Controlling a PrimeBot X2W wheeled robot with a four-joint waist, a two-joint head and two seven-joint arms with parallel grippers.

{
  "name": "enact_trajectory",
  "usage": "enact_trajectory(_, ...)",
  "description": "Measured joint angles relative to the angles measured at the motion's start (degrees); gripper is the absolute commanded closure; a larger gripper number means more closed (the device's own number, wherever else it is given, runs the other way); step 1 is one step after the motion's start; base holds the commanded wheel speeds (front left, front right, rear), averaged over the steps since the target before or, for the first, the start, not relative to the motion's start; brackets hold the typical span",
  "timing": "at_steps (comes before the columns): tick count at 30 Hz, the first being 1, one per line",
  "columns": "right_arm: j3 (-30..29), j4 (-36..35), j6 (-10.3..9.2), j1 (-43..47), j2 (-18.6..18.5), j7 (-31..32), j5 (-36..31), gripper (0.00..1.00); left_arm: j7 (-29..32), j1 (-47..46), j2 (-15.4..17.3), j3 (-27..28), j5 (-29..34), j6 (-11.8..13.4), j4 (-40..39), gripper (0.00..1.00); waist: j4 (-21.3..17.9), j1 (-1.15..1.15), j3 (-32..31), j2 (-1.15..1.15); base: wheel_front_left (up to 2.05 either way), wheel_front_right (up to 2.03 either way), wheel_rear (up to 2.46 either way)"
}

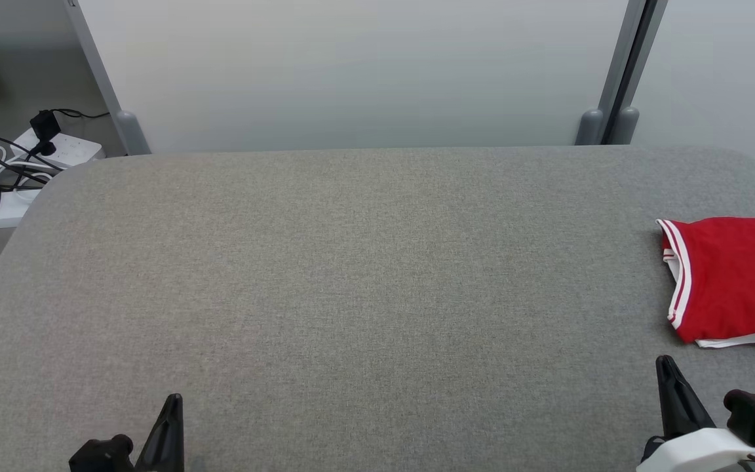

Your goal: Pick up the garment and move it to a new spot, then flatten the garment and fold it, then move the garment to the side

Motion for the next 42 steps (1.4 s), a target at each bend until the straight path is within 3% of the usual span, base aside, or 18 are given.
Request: enact_trajectory(42,-1.8,-3.2,-0.01,0.0,0.3,6.4,26.0,1.0,6.5,-0.6,0.1,0.0,-27.3,-0.5,-2.4,1.0,-0.7,0.0,1.0,0.0,0.0,0.0,0.0)
